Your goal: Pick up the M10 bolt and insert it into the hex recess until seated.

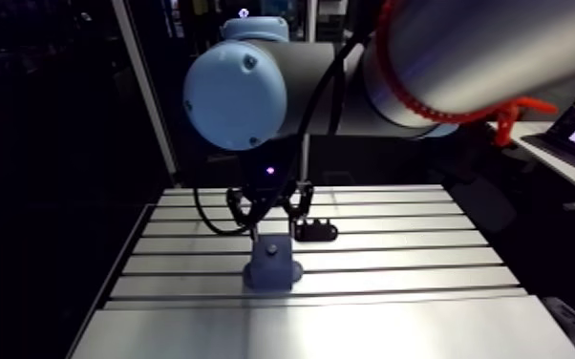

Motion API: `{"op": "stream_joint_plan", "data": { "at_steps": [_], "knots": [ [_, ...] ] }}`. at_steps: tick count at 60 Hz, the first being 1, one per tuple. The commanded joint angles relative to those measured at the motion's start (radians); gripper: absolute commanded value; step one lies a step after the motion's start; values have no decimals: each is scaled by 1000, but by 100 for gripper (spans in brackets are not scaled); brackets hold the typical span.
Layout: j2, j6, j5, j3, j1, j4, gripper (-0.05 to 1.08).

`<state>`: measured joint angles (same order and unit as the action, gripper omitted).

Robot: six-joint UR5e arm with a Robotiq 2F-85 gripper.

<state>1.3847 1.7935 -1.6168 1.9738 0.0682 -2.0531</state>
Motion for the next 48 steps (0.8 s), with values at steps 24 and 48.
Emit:
{"op": "stream_joint_plan", "data": {
  "at_steps": [24, 48],
  "knots": [
    [0, 0, 5, 7, -1, 9, 50],
    [-3, -3, 8, 12, -1, 6, 53]
  ]
}}
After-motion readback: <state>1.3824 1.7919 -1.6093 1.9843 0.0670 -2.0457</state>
